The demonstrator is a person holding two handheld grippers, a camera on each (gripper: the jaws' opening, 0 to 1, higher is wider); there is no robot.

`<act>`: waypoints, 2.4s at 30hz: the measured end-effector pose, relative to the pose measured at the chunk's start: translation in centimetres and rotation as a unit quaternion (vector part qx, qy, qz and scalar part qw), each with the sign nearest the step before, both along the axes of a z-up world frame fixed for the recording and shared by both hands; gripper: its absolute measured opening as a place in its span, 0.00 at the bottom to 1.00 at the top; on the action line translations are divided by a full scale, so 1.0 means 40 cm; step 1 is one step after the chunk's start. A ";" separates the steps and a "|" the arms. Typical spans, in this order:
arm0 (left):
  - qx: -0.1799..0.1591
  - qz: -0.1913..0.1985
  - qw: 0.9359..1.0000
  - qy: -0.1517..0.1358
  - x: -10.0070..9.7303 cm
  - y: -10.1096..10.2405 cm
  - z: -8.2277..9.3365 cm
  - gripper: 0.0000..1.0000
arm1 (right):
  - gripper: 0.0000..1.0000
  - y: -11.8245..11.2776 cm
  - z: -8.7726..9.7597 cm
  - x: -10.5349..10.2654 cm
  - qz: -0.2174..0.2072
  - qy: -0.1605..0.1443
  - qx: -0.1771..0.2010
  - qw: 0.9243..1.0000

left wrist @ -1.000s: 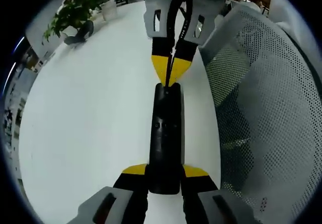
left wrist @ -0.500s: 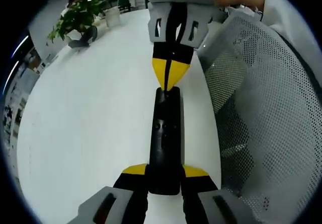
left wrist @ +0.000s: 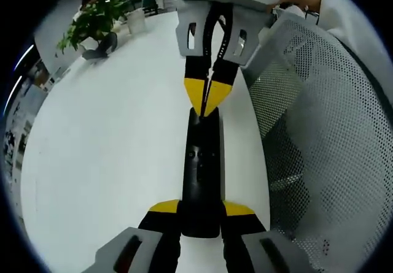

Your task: Press the specified remote control buttons in sequence, fully releasing each button before pressing the next.

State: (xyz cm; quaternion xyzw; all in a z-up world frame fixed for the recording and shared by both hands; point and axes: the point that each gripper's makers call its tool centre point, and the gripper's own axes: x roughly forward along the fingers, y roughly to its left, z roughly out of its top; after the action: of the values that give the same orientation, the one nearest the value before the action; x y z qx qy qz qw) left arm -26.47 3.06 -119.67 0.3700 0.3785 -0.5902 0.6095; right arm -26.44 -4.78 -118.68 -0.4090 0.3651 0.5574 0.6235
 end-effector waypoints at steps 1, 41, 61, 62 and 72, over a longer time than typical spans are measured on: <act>-0.001 0.001 1.000 0.000 0.000 0.000 0.000 0.22 | 0.00 0.003 -0.001 0.000 -0.001 -0.002 -0.002 1.000; -0.018 -0.002 1.000 0.003 -0.002 0.002 0.001 0.22 | 0.00 0.043 0.002 -0.002 0.010 0.045 -0.002 0.999; -0.024 0.004 1.000 0.002 0.000 0.002 0.002 0.22 | 0.10 0.062 0.006 0.010 -0.064 0.048 0.142 0.987; -0.025 0.004 1.000 0.002 0.000 0.002 0.002 0.22 | 0.10 0.062 0.008 0.009 -0.063 0.051 0.143 0.986; -0.028 0.005 1.000 0.001 -0.001 0.001 0.002 0.22 | 0.07 0.062 0.004 -0.006 0.055 0.025 0.050 0.997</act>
State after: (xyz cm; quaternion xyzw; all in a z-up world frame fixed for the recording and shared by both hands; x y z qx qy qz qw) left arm -26.50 3.10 -119.60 0.3504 0.3645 -0.5983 0.6216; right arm -26.68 -2.32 -118.52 -0.3821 0.3292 0.6185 0.6025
